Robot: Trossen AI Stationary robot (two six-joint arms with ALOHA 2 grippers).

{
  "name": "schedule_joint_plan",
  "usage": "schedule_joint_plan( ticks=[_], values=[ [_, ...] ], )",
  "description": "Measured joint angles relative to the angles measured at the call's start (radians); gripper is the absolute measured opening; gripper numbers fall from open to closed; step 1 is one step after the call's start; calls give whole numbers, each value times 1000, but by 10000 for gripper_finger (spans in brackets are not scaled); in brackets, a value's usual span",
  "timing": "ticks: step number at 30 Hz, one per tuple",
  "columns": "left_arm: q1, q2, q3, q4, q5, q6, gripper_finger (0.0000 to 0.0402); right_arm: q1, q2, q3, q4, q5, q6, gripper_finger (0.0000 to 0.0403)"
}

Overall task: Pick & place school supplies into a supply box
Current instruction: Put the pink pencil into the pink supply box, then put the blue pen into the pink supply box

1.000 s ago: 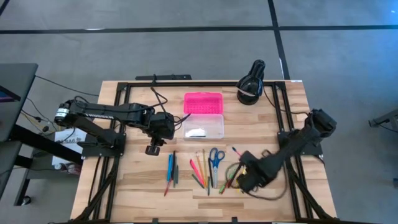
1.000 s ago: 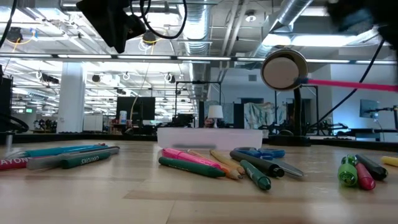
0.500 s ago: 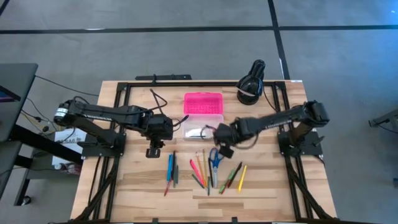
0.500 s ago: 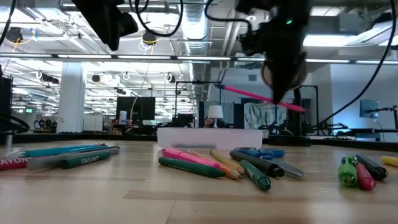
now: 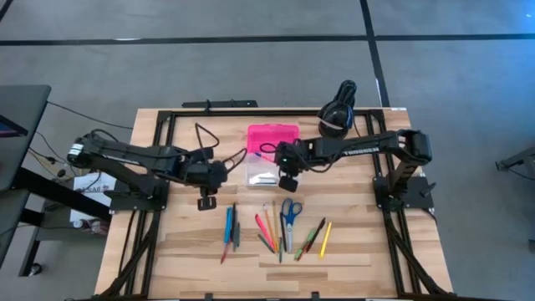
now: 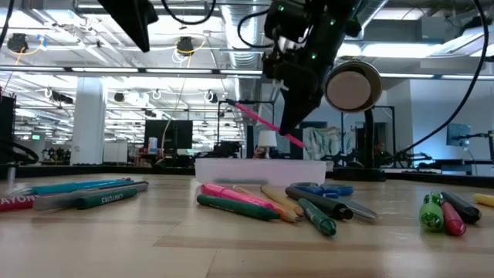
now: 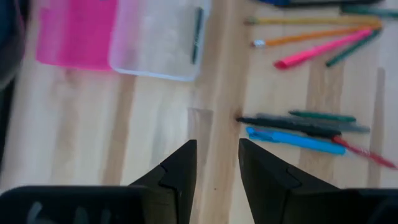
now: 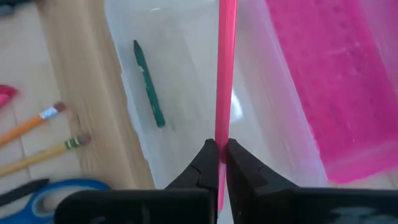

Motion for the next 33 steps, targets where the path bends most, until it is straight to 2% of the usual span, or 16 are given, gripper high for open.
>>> schedule_joint_plan(
  ticks=[10,15,23,25,28,30,33],
  values=[
    [-6,-9,0,0,-66,-90,113,-35,92,0,-3,-24,24,7],
    [-6,-10,0,0,-81,-93,113,-55,96,0,-11,-24,92,42],
    [-6,-9,0,0,-88,-104,113,-72,73,-1,-50,-30,102,101],
    [-6,-9,-1,5,-58,-122,113,-65,41,-1,-48,-34,105,110],
    [-6,-10,-26,84,49,-133,114,-41,-29,-1,-59,-32,128,118],
    [-13,-9,-63,138,125,-154,114,-23,-85,-1,-69,-24,157,120],
    [-28,-9,-139,205,172,-247,114,0,-172,0,-105,6,226,120]
  ],
)
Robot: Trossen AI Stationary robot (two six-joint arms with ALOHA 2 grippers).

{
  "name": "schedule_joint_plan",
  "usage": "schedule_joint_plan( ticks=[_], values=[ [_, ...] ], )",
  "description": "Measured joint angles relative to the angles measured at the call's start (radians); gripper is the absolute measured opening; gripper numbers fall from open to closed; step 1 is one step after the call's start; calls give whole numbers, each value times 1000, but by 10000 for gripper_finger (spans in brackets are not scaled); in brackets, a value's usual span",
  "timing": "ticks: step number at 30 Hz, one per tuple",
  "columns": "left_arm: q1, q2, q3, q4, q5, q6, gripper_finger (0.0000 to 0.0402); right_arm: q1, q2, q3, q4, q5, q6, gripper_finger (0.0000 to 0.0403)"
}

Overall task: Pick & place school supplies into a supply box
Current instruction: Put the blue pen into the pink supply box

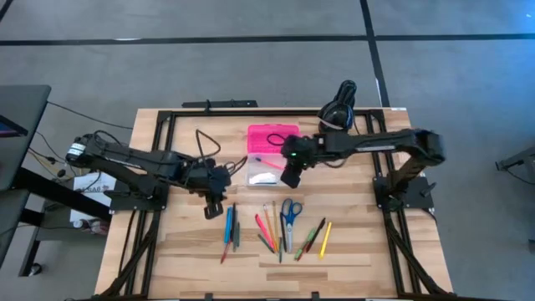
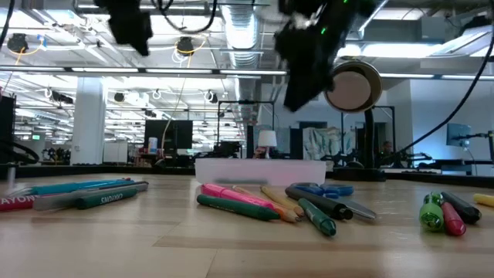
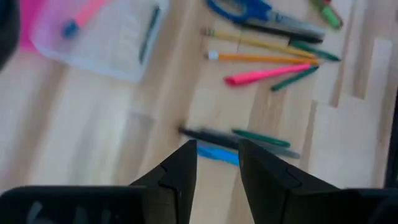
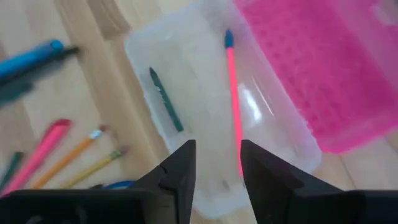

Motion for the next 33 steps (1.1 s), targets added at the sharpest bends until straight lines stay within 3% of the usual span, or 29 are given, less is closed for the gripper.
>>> schedule_joint_plan(
  ticks=[6,14,18,23,27,30,33],
  values=[
    [-50,0,-171,92,37,-195,114,88,-153,0,-133,150,167,118],
    [-127,0,-327,267,-8,-379,114,315,-259,0,-260,336,534,118],
    [-169,0,-384,365,-1,-319,114,422,-262,0,-292,360,658,118],
    [-239,1,-399,487,73,12,113,524,-237,0,-294,373,731,118],
    [-294,1,-399,540,23,229,107,575,-238,0,-302,408,746,118],
    [-297,5,-399,561,-45,212,102,599,-240,0,-302,418,767,118],
    [-270,5,-399,562,-135,-41,100,638,-242,0,-323,419,794,118]
  ],
)
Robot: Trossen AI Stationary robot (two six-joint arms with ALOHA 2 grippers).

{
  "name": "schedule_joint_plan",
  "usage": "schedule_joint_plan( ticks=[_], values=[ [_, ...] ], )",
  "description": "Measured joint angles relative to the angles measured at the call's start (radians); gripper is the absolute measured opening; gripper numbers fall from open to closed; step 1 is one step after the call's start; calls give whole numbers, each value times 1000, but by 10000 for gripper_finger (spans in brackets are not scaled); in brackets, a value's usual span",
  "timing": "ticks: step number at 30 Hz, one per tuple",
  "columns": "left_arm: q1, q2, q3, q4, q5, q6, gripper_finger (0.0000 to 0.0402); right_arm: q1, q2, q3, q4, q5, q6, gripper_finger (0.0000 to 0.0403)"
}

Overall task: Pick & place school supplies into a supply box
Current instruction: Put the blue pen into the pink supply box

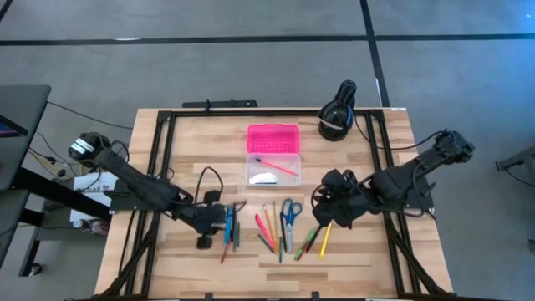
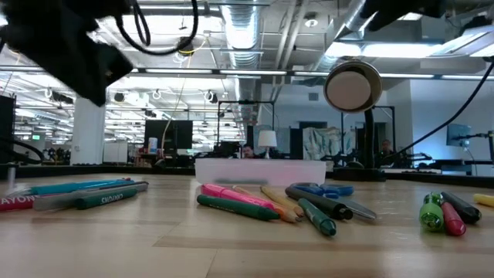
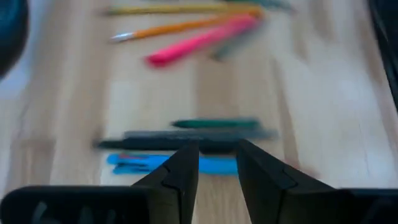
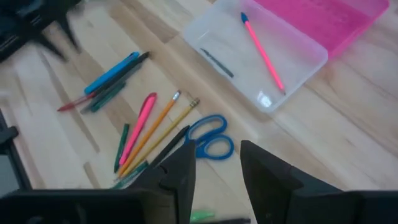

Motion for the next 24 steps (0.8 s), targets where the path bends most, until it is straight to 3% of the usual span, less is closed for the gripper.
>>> schedule_joint_plan(
  ticks=[4,8,14,24],
  values=[
    [47,0,0,-71,-12,-511,100,47,3,0,-59,-1,69,118],
    [40,0,0,-73,-32,-774,99,73,3,0,-97,6,87,118],
    [32,40,0,-67,-92,-917,99,91,3,0,-117,36,71,118],
    [-22,278,33,48,-24,-994,99,113,-1,0,-208,36,69,118]
  ],
)
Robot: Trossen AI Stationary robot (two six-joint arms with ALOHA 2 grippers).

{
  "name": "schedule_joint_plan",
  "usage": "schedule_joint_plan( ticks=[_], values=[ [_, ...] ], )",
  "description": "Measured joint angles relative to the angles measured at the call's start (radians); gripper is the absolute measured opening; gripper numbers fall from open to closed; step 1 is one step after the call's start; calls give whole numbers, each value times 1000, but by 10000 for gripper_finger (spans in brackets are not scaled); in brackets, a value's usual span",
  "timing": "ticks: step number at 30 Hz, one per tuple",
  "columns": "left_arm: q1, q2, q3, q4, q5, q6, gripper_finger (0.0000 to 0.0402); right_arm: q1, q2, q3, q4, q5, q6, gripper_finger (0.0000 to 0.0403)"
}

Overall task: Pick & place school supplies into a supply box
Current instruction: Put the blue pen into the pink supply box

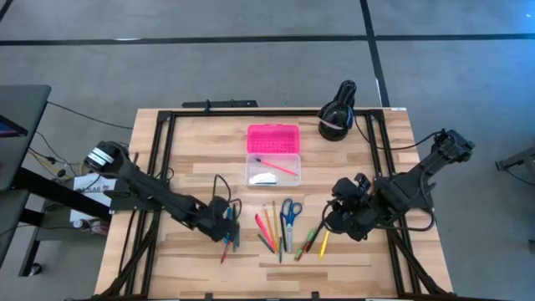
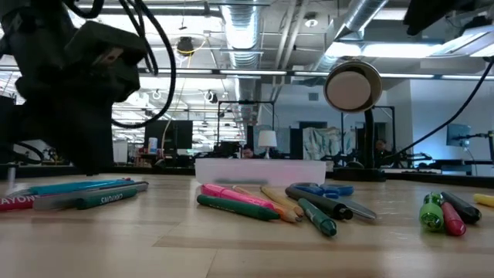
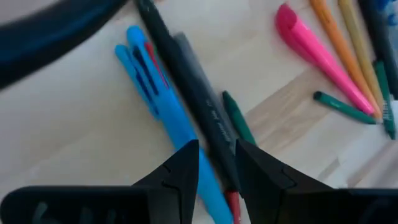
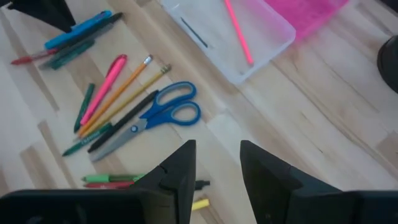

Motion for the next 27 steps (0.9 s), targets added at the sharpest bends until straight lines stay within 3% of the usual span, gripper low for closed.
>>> schedule_joint_plan(
  ticks=[5,13,24,27],
  values=[
    [-7,50,24,1,0,-4,99,21,0,0,-15,1,7,118],
    [-7,22,35,-1,-27,6,99,23,0,0,-14,2,7,118],
    [-7,19,132,-320,-6,36,99,20,0,0,-10,13,10,118],
    [-1,19,129,-339,-27,40,99,14,0,0,-8,14,23,118]
  ],
)
